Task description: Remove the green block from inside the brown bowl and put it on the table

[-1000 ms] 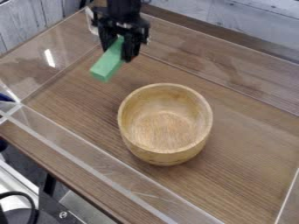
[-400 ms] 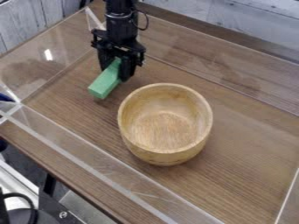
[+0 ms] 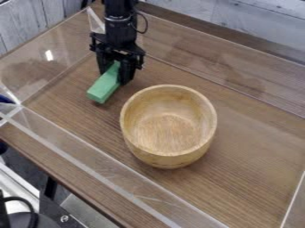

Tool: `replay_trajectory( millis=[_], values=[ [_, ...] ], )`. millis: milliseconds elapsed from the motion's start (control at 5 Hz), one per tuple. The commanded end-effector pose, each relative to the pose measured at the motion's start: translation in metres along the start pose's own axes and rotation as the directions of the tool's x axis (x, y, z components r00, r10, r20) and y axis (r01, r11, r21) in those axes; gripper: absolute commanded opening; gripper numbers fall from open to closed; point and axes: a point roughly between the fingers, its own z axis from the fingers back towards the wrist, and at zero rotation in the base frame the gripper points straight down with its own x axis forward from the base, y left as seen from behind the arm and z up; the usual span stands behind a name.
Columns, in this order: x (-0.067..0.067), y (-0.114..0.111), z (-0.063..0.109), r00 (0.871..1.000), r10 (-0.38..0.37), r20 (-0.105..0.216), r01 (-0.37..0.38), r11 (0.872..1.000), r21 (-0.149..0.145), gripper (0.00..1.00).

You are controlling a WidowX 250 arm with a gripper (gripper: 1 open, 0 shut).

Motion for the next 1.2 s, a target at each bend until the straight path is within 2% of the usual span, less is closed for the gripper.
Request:
replay_trajectory(
  millis=[0,200,400,600,800,1000],
  values=[
    [0.003,0.009,0.012,0.999,0.022,0.04,-0.022,1.0,0.01,0.0],
    [0.0,0.011,0.014,0.999,0.027,0.035,-0.027,1.0,0.002,1.0],
    [-0.004,0.011,0.031,0.998,0.033,0.057,-0.032,0.999,-0.019,1.0],
    [-0.009,0.013,0.055,0.995,0.039,0.096,-0.035,0.999,-0.041,1.0],
    [-0.014,0.015,0.094,0.988,0.051,0.147,-0.045,0.998,-0.044,1.0],
    [-0.022,0.012,0.115,0.985,0.046,0.166,-0.038,0.998,-0.053,1.0]
  ],
)
